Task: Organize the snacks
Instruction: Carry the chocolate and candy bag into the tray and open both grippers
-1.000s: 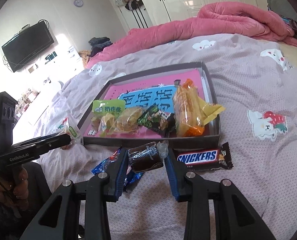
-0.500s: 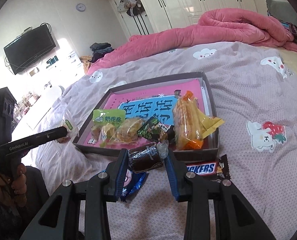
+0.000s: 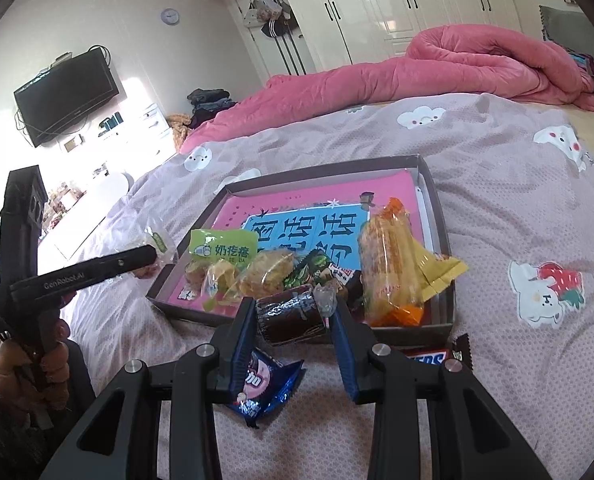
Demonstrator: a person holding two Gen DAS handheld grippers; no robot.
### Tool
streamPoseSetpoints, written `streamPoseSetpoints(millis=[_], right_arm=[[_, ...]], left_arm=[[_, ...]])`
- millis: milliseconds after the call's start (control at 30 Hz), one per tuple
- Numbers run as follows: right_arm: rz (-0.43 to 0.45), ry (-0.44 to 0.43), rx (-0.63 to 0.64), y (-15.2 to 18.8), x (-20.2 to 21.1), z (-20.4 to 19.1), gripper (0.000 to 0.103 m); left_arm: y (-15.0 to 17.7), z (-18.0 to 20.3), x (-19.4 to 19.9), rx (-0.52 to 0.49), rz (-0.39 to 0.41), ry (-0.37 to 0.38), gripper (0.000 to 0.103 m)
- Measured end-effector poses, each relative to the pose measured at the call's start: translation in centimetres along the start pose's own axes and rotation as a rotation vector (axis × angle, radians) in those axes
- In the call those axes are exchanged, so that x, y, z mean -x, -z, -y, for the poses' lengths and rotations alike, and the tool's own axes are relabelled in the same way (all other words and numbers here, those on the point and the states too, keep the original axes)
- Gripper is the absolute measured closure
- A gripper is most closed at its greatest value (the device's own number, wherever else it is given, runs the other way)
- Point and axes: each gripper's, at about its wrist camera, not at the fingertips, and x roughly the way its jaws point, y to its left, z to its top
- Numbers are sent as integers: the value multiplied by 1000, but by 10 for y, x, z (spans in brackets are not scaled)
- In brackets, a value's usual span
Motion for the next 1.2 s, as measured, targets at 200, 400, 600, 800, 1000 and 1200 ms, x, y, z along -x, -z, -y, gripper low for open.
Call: streamPoseSetpoints(millis=[200, 400, 600, 800, 1000, 1200], right_arm=[[-4, -5, 0, -2, -5, -1, 66], [0, -7, 10, -5, -10, -1, 66], [-5, -6, 14, -5, -16, -2, 66], [-15, -6, 20, -6, -21, -4, 66], [-22, -9, 24, -5, -25, -5, 66], [-31, -10, 29, -5, -30, -7, 66]], left_arm=[[1, 6, -9, -37, -1, -3, 57], [1, 12, -15, -69, 2, -2, 57], [1, 16, -21, -92, -3, 2, 57], [2, 20, -27, -109, -14, 4, 57], [2, 23, -30, -118, -14, 12, 57], [4, 29, -33, -135, -20, 20, 57]])
